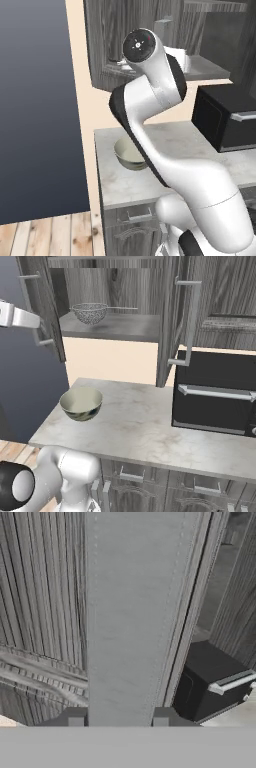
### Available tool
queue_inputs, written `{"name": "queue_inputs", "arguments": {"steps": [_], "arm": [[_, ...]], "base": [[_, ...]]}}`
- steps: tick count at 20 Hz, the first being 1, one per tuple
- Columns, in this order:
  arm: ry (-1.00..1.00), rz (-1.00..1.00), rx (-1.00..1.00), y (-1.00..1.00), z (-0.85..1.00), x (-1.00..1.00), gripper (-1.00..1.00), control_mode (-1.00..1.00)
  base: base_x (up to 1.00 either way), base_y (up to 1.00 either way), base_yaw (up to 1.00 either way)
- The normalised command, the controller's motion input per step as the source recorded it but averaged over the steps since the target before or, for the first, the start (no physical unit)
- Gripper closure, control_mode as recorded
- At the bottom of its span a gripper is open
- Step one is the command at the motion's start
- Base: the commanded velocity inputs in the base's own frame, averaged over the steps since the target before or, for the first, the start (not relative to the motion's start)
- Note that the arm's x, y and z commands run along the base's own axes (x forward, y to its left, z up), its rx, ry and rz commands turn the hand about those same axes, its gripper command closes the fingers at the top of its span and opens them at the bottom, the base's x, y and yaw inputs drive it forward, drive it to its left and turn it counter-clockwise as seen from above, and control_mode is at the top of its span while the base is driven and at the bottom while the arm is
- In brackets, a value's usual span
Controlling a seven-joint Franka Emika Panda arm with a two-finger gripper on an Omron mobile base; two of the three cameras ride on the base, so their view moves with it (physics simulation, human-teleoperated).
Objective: Open the cabinet and setup a tea strainer by placing it in the bowl upright.
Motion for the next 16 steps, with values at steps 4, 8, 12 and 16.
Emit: {"name": "queue_inputs", "arguments": {"steps": [4,8,12,16], "arm": [[0.0,-0.09,-0.05,0.14,0.0,-0.12,-1.0,-1.0],[0.0,-0.05,0.0,-0.07,0.0,-0.61,-1.0,-1.0],[0.0,-0.02,0.13,-0.63,0.0,-0.76,-1.0,-1.0],[0.03,0.0,0.32,-0.83,-0.14,-0.3,-1.0,-1.0]], "base": [[0.0,0.0,0.0],[0.0,0.0,0.0],[0.0,0.0,0.0],[0.0,0.0,0.0]]}}
